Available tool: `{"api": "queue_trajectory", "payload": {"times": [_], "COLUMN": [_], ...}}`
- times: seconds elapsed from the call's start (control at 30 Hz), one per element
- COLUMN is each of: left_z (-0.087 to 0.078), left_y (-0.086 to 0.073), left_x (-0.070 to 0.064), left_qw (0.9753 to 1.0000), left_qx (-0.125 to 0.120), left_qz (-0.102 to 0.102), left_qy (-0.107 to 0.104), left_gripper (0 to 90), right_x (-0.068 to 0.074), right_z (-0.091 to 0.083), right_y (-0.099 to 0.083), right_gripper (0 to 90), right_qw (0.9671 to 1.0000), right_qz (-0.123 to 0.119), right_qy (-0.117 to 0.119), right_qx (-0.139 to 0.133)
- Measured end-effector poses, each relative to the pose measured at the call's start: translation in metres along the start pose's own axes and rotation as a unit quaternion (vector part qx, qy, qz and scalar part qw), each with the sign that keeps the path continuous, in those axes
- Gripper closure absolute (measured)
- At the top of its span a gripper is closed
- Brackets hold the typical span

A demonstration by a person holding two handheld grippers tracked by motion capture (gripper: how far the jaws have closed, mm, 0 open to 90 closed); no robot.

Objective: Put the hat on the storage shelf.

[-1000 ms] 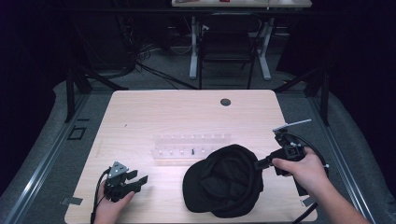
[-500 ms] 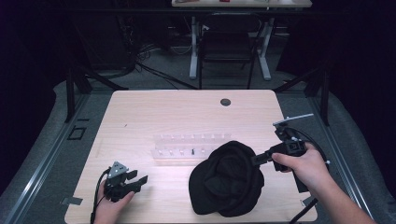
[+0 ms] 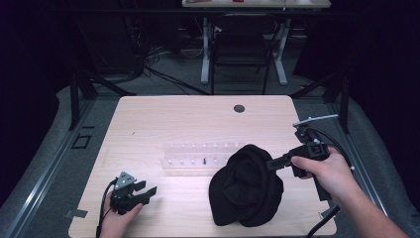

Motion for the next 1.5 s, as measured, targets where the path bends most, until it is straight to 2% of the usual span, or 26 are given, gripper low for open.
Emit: {"api": "queue_trajectory", "payload": {"times": [0.37, 1.0, 1.3, 1.5], "left_z": [0.000, 0.000, 0.000, 0.000], "left_y": [0.000, 0.000, 0.000, 0.000], "left_x": [0.000, 0.000, 0.000, 0.000], "left_qw": [1.0000, 1.0000, 1.0000, 1.0000], "left_qx": [0.000, 0.001, 0.000, -0.001], "left_qz": [0.000, 0.001, 0.000, 0.000], "left_qy": [0.000, 0.001, 0.000, -0.001], "left_gripper": [47.5, 47.4, 47.4, 47.3], "right_x": [0.014, 0.023, 0.038, 0.044], "right_z": [-0.010, -0.030, -0.038, -0.042], "right_y": [0.005, 0.014, 0.022, 0.027], "right_gripper": [88.7, 88.8, 88.8, 88.8], "right_qw": [0.9995, 0.9978, 0.9958, 0.9952], "right_qz": [0.001, -0.004, -0.019, -0.023], "right_qy": [0.029, 0.044, 0.062, 0.063], "right_qx": [-0.014, -0.049, -0.065, -0.072]}}
Point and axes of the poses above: each handheld gripper's, and its own axes: z roughly forward along the jaws, y roughly out of its top, x roughly to its left, the point moved 8 cm from there along z, roughly forward along the jaws, and after that the axes turned 3 degrees about x, right-handed, at the moved point
